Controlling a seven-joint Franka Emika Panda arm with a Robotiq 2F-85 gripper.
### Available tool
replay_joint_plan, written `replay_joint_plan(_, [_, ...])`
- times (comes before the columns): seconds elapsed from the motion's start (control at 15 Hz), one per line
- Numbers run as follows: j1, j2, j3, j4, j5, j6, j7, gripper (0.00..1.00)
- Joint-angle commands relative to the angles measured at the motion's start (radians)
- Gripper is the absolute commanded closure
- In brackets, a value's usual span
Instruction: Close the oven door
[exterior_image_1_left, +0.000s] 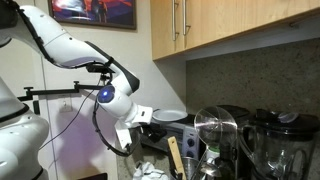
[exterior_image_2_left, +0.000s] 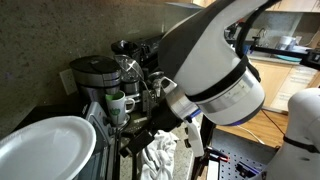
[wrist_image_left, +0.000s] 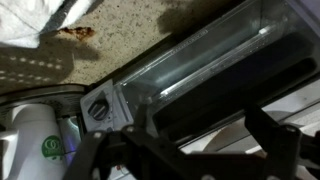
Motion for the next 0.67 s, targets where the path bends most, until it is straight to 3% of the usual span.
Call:
replay_joint_plan(0.0, [-0.044, -0.039, 0.038, 0.001, 0.159, 0.011, -0.165, 0.0])
replay_joint_plan(0.33, [-0.101, 0.123, 0.089, 0.082, 0.245, 0.051, -0.271, 0.0])
replay_joint_plan(0.6, [-0.176, 0.279, 0.152, 0.219, 0.311, 0.118, -0.336, 0.0])
